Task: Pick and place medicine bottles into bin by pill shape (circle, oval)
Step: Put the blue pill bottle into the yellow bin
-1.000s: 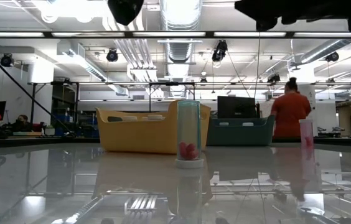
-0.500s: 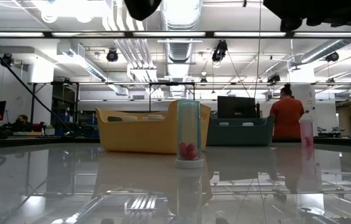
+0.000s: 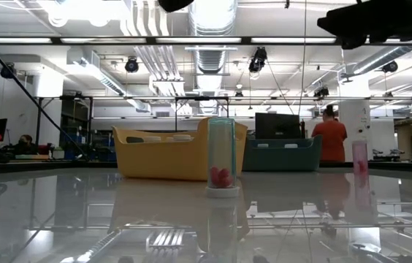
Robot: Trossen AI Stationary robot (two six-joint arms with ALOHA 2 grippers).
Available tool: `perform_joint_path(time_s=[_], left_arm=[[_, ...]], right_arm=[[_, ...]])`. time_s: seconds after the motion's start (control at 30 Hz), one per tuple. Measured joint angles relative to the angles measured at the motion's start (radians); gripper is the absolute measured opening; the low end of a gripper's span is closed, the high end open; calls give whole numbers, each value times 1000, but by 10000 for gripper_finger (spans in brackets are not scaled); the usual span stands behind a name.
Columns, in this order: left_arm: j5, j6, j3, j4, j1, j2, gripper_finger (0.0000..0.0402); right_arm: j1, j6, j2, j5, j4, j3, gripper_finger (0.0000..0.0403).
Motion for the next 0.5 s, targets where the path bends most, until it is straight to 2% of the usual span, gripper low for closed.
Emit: perform_joint_path(time_s=[0.17,0.3,0.4,0.5], left_arm=[[33,-59,100,-177,-5,63,160],[106,-61,154,-192,-5,125,160],[204,-63,170,-187,-5,161,160],[254,-87,171,-189,-5,179,160]], right_arm=[[0,-60,2,14,-1,31,166],[0,-76,2,-28,1,66,166],[1,-77,3,-76,-2,71,166],[0,-89,2,-73,-6,65,166]])
